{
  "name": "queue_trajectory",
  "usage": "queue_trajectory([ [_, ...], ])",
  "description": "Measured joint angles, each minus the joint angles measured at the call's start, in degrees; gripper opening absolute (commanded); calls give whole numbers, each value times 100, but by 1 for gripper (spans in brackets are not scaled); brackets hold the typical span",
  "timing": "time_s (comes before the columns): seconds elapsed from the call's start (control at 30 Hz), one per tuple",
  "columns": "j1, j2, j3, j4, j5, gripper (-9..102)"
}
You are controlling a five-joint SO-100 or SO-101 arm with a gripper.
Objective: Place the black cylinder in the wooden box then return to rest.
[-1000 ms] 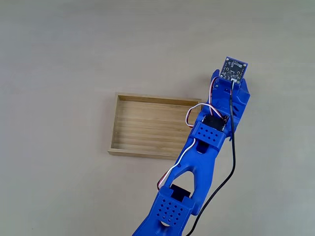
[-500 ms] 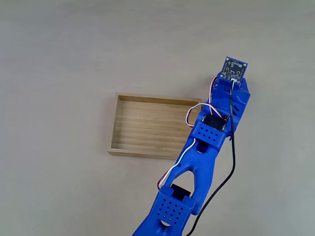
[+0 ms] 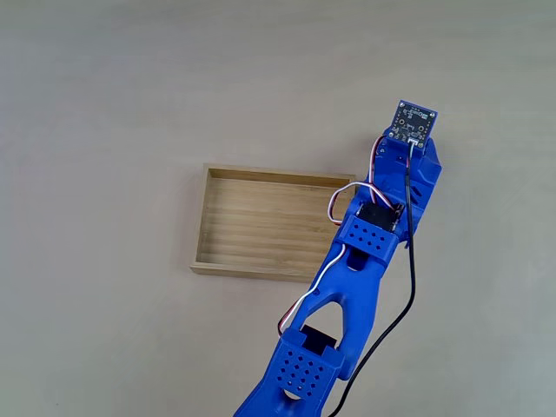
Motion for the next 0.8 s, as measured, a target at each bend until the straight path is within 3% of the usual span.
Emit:
queue_trajectory([
  [0.8, -255, -2628, 2725, 0, 44, 16],
])
